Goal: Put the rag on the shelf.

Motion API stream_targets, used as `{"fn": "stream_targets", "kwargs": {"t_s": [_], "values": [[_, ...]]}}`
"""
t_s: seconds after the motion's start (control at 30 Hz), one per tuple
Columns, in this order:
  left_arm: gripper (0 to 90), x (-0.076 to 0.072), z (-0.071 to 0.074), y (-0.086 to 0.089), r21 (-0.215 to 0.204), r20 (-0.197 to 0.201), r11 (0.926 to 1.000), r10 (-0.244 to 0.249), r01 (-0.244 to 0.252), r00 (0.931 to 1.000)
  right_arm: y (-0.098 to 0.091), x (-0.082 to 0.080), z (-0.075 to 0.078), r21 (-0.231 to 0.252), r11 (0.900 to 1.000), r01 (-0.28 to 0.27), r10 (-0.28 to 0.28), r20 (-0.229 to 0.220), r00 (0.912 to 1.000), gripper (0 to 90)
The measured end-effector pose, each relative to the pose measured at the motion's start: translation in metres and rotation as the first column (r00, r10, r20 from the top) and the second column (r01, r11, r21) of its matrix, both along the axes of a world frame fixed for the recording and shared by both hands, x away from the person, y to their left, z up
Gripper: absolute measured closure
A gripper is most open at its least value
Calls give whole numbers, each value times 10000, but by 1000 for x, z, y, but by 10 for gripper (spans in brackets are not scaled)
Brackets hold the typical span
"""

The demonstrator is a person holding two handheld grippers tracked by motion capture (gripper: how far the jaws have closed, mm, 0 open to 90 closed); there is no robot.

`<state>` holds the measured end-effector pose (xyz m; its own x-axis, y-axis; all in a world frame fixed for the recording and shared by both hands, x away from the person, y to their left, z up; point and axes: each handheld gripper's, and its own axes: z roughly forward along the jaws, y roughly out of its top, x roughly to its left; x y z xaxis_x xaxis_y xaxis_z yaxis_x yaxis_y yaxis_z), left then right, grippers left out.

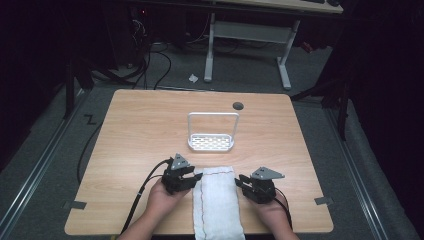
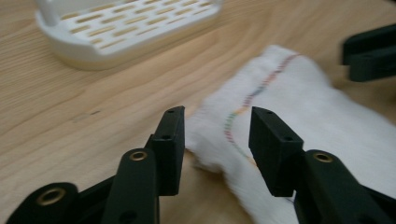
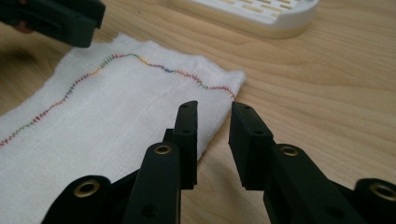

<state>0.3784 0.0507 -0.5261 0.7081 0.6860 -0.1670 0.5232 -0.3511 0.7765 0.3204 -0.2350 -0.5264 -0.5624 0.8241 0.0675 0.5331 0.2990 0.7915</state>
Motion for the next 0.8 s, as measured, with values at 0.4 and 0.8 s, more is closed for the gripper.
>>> {"fn": "stream_targets", "kwargs": {"t_s": [0.4, 0.8], "values": [[675, -12, -12, -20, 655, 523, 9971, 362, -396, 9980, 4, 0, -1, -212, 9995, -230, 233, 159, 9996, 687], [828, -3, -14, -10, -516, -662, 9983, 243, -278, 9975, 18, 15, 2, -358, 9992, -192, 195, 80, 9998, 577]]}}
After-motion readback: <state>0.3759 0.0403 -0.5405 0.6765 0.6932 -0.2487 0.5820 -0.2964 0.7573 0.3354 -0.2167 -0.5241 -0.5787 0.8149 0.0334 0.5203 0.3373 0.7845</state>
